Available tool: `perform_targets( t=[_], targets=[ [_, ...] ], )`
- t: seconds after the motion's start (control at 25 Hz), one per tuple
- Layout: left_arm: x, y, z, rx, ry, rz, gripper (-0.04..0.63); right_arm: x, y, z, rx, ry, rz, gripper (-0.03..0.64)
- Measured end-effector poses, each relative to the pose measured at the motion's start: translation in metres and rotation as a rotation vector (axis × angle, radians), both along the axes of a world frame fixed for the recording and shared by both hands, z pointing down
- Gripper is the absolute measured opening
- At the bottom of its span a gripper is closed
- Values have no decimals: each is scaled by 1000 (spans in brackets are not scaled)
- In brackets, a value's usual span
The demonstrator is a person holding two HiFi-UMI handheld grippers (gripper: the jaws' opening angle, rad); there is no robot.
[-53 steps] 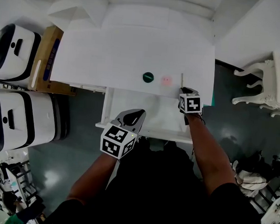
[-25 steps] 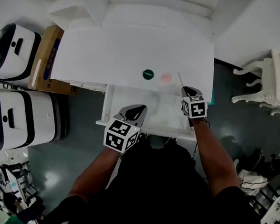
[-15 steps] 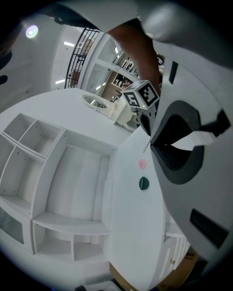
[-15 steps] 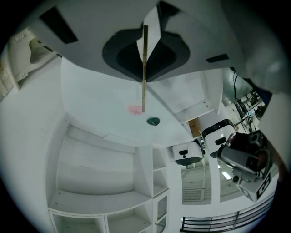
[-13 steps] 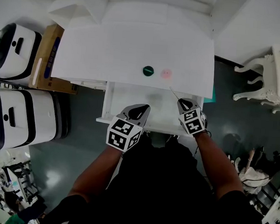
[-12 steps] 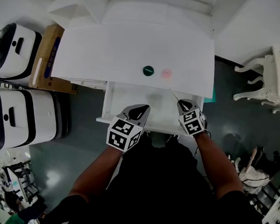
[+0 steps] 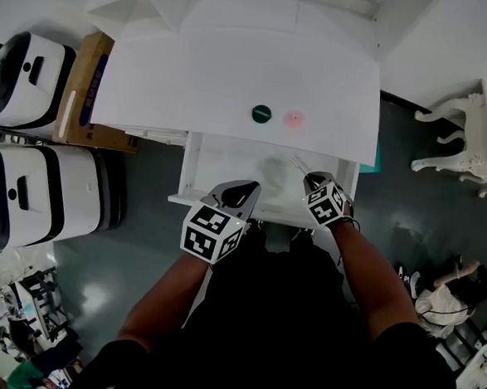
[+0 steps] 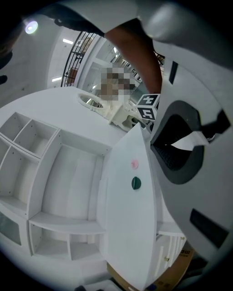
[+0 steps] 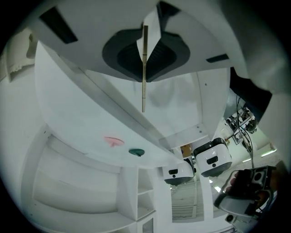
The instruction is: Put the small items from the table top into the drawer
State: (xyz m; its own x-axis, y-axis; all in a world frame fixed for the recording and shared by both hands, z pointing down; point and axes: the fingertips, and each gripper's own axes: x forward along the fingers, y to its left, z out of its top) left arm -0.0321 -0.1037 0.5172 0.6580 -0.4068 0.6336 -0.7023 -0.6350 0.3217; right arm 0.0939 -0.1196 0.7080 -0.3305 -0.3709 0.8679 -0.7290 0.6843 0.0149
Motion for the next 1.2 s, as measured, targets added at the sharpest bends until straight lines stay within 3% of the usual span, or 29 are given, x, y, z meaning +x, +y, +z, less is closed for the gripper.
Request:
perform_targets(
  t=[0.6,1.2],
  targets=[
    [-26,11,10,-41,-39,-70,3,4,-2,66,-131,49,67,43],
    [-40,14,12,-58,-53,-100,3,2,-5,85,-176,69,88,44]
  ],
)
